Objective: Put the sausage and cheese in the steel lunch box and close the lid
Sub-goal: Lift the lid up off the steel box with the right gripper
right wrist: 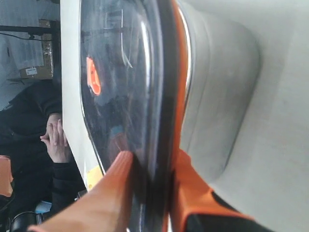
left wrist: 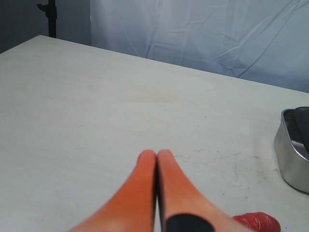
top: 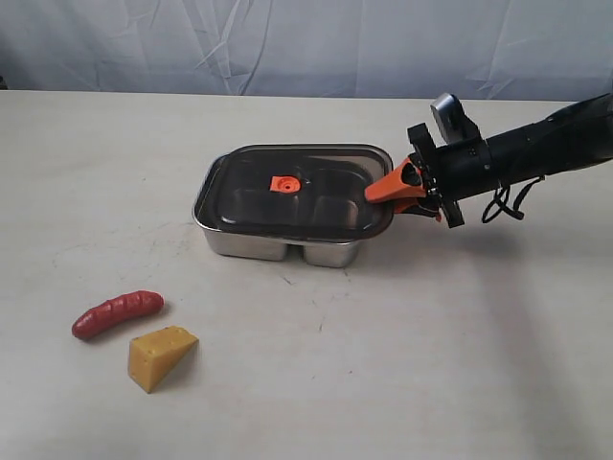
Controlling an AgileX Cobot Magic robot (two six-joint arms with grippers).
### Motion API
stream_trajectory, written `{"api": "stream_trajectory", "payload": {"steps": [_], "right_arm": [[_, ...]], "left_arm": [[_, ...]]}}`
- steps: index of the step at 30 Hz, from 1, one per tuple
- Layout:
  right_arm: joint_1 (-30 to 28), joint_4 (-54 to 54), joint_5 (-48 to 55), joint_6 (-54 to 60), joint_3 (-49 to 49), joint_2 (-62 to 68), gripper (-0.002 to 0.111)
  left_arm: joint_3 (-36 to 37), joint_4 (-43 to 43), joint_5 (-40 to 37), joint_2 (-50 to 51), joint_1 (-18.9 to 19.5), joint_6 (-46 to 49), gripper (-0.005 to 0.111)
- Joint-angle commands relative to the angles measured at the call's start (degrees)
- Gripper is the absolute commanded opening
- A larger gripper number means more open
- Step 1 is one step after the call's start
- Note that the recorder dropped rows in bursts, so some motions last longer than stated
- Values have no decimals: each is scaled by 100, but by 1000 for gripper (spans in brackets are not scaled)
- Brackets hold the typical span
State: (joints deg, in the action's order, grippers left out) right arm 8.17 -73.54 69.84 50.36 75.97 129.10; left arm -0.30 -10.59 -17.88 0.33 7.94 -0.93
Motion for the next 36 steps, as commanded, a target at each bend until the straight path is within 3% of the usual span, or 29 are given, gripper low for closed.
{"api": "stream_trajectory", "payload": {"steps": [1,10,22,36], "right_arm": [[-10,289,13,68,33,-32,-1],[-125,174,13,184,33,-319,-1],[-587,-913,13,652,33,-901,-1],[-753,-862,13,926,181,-1528,-1]], "left_arm": [[30,17,72,-33,10,2,0],[30,17,72,-33,10,2,0],[30,17,72,-33,10,2,0],[30,17,72,-33,10,2,0]]}}
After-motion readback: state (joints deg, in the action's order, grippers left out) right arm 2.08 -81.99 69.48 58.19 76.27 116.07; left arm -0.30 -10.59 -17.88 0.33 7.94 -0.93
